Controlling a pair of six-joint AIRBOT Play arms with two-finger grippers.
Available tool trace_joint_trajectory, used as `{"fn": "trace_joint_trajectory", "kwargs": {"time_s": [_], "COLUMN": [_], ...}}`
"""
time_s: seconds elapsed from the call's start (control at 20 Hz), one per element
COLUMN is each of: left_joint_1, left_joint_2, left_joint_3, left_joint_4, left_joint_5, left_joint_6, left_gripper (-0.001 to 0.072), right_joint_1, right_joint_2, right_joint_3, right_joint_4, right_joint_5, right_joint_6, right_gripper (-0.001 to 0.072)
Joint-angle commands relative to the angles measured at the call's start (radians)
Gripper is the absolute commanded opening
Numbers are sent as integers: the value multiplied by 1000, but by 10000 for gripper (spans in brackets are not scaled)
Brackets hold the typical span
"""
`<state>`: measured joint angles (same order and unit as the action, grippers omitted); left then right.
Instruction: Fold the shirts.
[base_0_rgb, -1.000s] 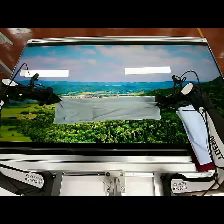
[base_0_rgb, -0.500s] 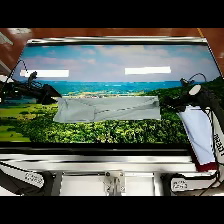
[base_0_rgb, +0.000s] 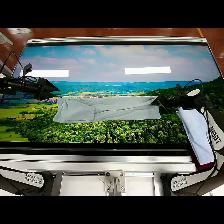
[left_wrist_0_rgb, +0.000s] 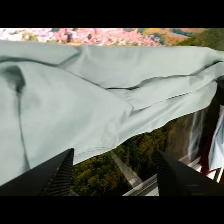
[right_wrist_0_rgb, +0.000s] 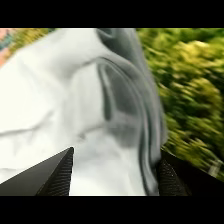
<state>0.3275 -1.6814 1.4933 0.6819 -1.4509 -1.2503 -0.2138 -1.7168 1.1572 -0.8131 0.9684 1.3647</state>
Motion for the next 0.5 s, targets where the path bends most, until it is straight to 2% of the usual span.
{"fn": "trace_joint_trajectory", "kwargs": {"time_s": [0.0, 0.05, 0.15, 0.2, 0.3, 0.35, 0.4, 0.45], "left_joint_1": [0, 0, -6, -13, -37, -55, -80, -109], "left_joint_2": [9, 9, 9, 9, 9, 9, 9, 9], "left_joint_3": [1, 1, 1, 1, 1, 0, 0, 0], "left_joint_4": [-24, -25, -24, -24, -24, -24, -24, -24], "left_joint_5": [1, 5, 11, 11, 14, 26, 41, 60], "left_joint_6": [0, 0, 0, 0, 0, 0, 0, 5], "left_gripper": [592, 592, 592, 591, 579, 517, 310, 287], "right_joint_1": [45, 54, 61, 60, 60, 60, 60, 60], "right_joint_2": [-26, -26, -24, -21, 8, 38, 76, 119], "right_joint_3": [-1, -1, -1, -1, -1, -1, -1, -1], "right_joint_4": [26, 27, 27, 27, 13, 1, -13, -35], "right_joint_5": [-89, -101, -100, -90, -57, -33, -8, 16], "right_joint_6": [-3, -4, 0, 3, -8, -18, -27, -34], "right_gripper": [636, 541, 161, 69, 68, 68, 68, 68]}}
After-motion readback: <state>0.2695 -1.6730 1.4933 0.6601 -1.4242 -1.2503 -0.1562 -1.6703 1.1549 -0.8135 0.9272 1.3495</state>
